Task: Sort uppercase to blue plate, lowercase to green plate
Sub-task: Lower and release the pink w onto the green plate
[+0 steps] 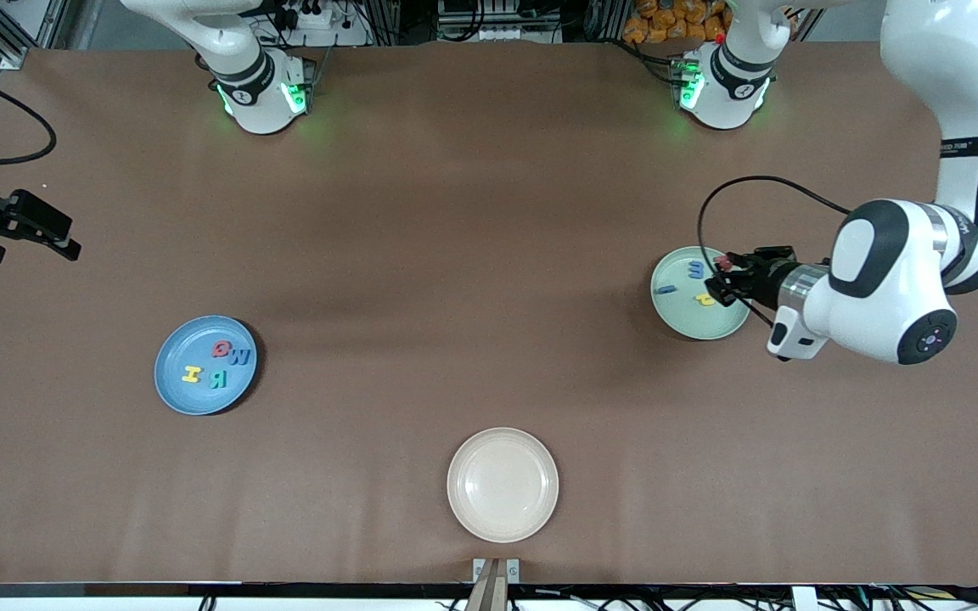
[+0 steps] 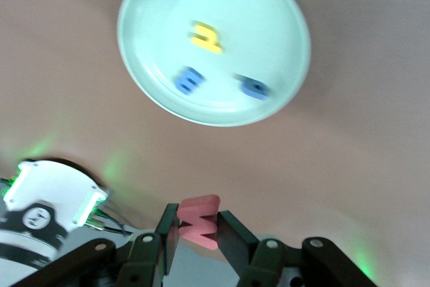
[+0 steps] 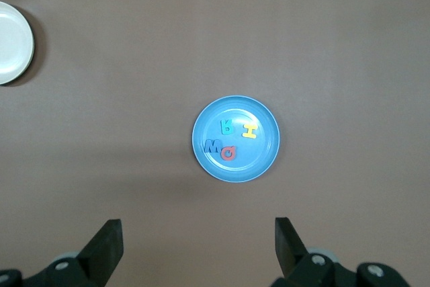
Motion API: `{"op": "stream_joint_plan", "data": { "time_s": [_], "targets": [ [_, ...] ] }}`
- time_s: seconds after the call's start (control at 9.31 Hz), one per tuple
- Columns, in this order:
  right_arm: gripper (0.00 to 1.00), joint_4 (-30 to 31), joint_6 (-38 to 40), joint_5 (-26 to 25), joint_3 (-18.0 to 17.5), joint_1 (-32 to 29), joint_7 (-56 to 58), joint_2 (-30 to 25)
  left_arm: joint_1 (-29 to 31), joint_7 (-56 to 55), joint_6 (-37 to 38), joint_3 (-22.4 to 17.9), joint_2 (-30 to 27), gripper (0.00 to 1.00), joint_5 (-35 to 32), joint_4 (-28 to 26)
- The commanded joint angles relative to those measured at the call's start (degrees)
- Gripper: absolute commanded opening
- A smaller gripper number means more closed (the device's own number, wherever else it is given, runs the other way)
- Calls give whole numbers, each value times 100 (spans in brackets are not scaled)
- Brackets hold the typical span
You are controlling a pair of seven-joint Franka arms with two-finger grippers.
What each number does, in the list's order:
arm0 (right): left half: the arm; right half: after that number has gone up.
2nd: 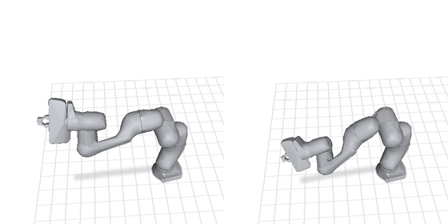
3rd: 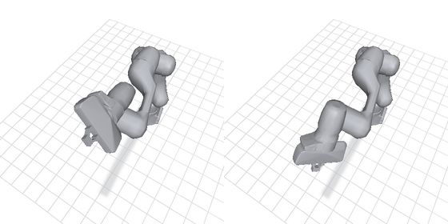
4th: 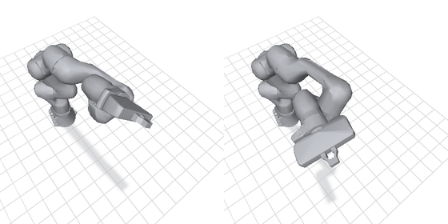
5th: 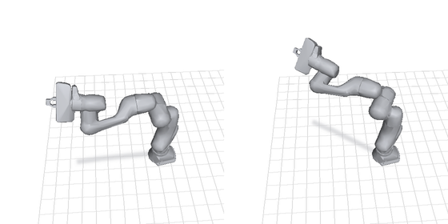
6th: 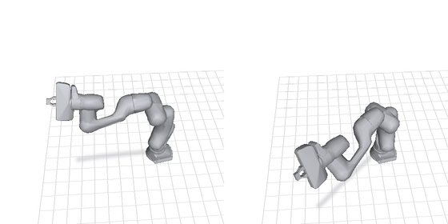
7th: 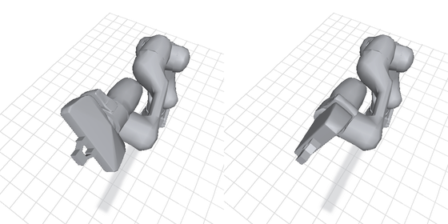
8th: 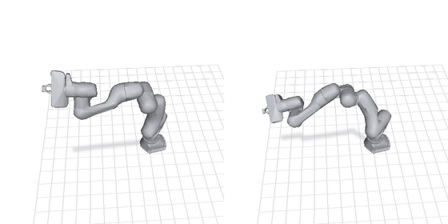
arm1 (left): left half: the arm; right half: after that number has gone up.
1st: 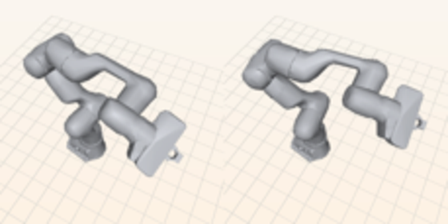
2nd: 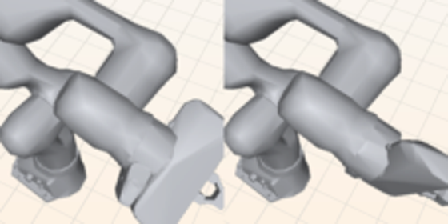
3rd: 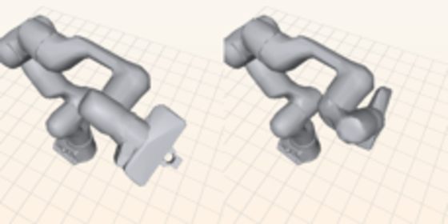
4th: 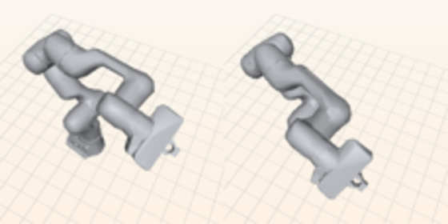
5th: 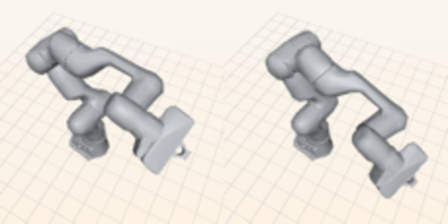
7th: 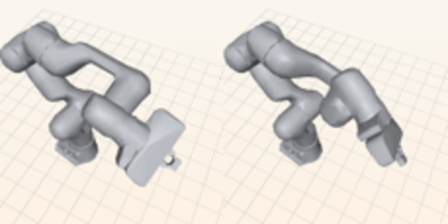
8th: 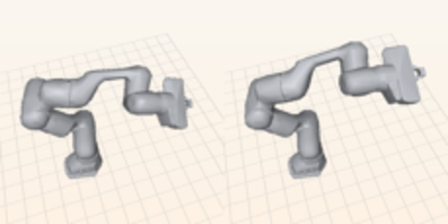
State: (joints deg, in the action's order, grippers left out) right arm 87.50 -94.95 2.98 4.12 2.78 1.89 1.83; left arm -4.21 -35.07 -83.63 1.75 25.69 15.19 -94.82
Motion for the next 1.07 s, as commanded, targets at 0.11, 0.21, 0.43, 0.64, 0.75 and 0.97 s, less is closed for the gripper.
{"op": "stream_joint_plan", "data": {
  "time_s": [0.11,0.21,0.43,0.64,0.75,0.97],
  "targets": [
    [100,-119,100,36,-25,-23,-102,28,-45,702,-852,-263,-3,12,-288,-1289],
    [100,-119,108,36,-25,-23,-102,28,-27,738,-1257,-332,111,12,-297,-1580],
    [100,-119,108,36,1,-58,-93,11,-27,739,-1584,-359,279,13,-288,-1618],
    [100,-119,108,36,19,-67,-75,10,-27,739,-1629,-368,358,29,-314,-1619],
    [100,-119,108,36,19,-67,-84,11,-27,739,-1699,-359,358,45,-314,-1619],
    [100,-197,108,27,10,-67,-93,11,-62,739,-1753,-359,349,78,-323,-1575]
  ]
}}
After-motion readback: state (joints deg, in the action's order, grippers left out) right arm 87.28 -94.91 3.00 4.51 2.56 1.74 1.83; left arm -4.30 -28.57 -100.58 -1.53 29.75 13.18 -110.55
